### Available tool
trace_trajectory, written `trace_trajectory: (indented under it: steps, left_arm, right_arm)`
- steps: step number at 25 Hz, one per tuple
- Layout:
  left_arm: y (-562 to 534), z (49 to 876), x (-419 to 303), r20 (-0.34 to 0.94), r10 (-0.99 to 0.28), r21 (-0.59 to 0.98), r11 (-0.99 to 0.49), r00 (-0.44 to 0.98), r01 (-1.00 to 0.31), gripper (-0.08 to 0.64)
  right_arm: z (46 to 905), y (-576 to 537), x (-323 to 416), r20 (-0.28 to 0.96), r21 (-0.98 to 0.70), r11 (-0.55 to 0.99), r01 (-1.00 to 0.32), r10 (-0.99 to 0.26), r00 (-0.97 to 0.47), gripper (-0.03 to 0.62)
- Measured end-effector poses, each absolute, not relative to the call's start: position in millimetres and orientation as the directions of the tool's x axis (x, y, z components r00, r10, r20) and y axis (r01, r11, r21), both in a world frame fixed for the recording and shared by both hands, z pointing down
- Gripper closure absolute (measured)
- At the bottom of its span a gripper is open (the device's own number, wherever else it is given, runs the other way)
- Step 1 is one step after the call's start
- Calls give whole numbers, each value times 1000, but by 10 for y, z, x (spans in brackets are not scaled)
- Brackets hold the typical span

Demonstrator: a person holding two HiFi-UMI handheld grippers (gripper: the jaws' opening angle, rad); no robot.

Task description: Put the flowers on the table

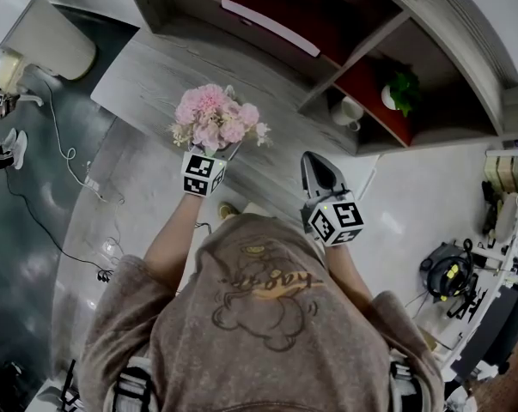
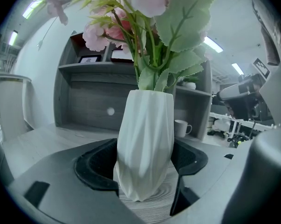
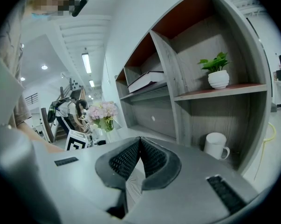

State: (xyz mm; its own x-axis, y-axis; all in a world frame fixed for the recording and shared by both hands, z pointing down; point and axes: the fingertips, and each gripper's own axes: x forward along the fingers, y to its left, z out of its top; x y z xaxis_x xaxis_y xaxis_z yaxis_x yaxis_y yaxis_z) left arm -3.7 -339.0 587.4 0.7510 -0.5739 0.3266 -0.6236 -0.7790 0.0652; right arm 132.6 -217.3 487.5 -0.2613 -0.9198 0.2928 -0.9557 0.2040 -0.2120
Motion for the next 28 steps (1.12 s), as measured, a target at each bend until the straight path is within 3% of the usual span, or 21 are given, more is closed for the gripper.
trace_trajectory:
  steps: [28]
  left_arm:
    - [-3298,5794,-186,335,-596,133,-737,730,-663,167]
  right_arm:
    - [4911,-2249,1139,275,-228,282,-932,-900,-339,607]
